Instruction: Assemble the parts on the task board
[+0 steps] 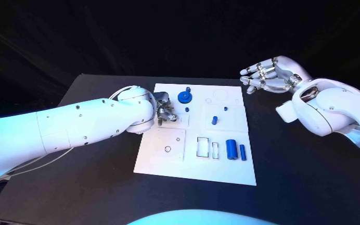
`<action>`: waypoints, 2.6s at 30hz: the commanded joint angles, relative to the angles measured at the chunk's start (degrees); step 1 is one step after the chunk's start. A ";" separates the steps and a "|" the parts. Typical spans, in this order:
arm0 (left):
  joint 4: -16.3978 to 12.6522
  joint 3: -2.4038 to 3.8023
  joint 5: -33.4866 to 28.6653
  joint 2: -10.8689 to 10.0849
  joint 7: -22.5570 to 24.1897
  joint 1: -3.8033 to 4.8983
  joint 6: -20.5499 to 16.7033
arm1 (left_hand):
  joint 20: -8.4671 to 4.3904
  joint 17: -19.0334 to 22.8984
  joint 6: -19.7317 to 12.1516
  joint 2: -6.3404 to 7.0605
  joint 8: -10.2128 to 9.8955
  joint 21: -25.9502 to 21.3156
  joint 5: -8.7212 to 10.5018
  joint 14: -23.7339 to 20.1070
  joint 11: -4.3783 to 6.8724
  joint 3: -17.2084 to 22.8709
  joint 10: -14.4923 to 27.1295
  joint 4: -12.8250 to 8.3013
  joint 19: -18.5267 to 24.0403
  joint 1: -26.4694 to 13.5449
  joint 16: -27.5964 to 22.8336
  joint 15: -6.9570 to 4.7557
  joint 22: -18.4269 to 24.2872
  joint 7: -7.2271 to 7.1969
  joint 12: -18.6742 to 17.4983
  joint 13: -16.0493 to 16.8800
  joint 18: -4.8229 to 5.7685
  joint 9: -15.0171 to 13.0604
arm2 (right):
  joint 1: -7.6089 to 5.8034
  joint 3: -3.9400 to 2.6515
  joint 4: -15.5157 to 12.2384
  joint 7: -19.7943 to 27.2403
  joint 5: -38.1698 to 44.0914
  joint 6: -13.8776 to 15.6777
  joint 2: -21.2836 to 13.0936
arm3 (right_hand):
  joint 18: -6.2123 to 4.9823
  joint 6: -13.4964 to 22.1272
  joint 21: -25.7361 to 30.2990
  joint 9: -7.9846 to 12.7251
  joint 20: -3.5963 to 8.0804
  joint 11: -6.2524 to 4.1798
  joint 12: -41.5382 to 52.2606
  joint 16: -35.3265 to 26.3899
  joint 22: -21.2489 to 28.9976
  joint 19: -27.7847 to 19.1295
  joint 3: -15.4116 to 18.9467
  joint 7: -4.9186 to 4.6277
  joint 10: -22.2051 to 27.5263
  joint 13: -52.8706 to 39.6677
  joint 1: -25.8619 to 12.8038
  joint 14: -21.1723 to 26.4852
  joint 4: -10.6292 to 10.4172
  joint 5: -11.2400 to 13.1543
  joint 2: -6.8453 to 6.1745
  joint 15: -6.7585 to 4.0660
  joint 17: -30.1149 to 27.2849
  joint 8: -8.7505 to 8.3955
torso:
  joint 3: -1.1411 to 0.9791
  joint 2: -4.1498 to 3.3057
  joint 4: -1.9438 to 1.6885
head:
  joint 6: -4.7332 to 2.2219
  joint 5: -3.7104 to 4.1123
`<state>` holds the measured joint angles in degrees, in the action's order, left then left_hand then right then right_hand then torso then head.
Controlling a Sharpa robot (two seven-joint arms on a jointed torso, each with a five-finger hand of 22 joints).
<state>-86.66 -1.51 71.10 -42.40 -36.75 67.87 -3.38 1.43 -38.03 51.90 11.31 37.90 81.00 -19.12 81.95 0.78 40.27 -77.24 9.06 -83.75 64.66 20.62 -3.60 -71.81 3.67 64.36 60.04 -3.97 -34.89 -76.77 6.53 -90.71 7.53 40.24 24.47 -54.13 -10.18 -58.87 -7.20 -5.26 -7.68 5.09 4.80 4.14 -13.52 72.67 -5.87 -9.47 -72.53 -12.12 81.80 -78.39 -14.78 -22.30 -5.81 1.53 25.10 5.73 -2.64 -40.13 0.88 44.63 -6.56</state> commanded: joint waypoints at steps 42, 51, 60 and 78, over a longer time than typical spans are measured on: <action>3.04 -0.07 -1.41 2.36 -0.88 -0.14 7.32 | 0.09 -0.66 -0.58 -1.80 1.21 0.25 1.41 0.55 0.61 4.31 -0.70 -6.62 -0.74 -4.61 -0.59 -0.39 -0.30 -1.09 -0.16 -0.46 0.52 -0.53 | 0.01 -0.02 -0.33 -0.44 0.50 -0.84 -0.24 | -0.33 0.05 0.51 -0.06 -0.48 0.49 -0.51 -0.33 0.47 0.17 0.09 -0.35 -0.01 0.16 -1.03 0.16 -0.57 -0.46 -0.27 0.62 -0.13 -0.29 | 0.00 0.06 -0.02 | 0.28 0.07; 3.58 -0.07 -2.14 2.38 -0.94 -0.13 5.97 | -0.10 -1.03 0.92 -2.06 0.63 0.04 1.81 0.62 0.55 -8.92 -0.33 0.45 -0.67 -9.56 -0.82 -0.39 -0.07 -1.15 0.05 -0.64 0.48 0.39 | 0.01 -0.02 -0.33 -0.56 0.24 -0.76 -0.28 | -0.32 0.17 0.66 -0.06 -0.57 0.57 -0.55 -0.38 0.68 0.13 0.29 -0.41 0.09 0.18 -1.47 0.29 -0.74 -0.36 -0.46 0.71 -0.17 -0.36 | 0.01 0.05 -0.04 | 0.14 0.13; 3.75 -0.07 -2.30 2.33 -0.98 -0.14 5.52 | -0.18 -1.35 1.18 -3.48 -0.12 -0.04 1.53 0.69 0.57 -16.65 -0.05 2.71 -0.71 -6.79 -1.06 -0.42 -0.11 -1.17 0.35 -0.55 0.47 1.19 | 0.01 -0.02 -0.28 -0.68 0.21 -0.74 -0.31 | -0.31 0.29 0.85 -0.06 -0.68 0.67 -0.62 -0.44 0.92 0.03 0.49 -0.48 0.27 0.21 -1.88 0.50 -0.88 -0.33 -0.57 0.82 -0.23 -0.43 | 0.03 0.02 -0.02 | 0.15 0.20; 2.42 0.50 -3.21 1.24 -0.96 -0.08 4.57 | -0.19 -1.66 1.55 -3.66 -0.38 -0.16 1.47 0.80 0.50 -24.02 0.00 6.61 -0.72 -5.52 -1.34 -0.39 -0.07 -1.11 0.66 -0.51 0.46 1.74 | 0.02 0.00 0.05 -0.80 0.15 -0.75 -0.32 | -0.32 0.41 1.06 -0.07 -0.82 0.78 -0.62 -0.44 1.22 -0.05 0.75 -0.57 0.39 0.21 -2.55 0.70 -1.13 -0.33 -0.50 0.94 -0.29 -0.48 | 0.03 0.06 -0.03 | -0.08 0.45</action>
<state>-84.02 -0.85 68.95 -41.05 -37.17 68.12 0.32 1.44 -39.62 53.23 7.70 37.12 80.99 -17.46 82.34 1.20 16.55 -77.67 15.64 -83.75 58.80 19.56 -4.00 -71.94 2.53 64.79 59.49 -3.98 -33.20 -76.77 6.54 -90.75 6.89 40.26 24.10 -54.47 -10.17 -58.52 -6.53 -5.23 -8.10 5.50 4.33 3.92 -12.36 72.66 -5.23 -9.82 -72.13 -11.96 79.68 -77.78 -15.74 -22.52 -6.27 2.15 24.90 5.52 -2.60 -40.10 0.86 44.59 -6.11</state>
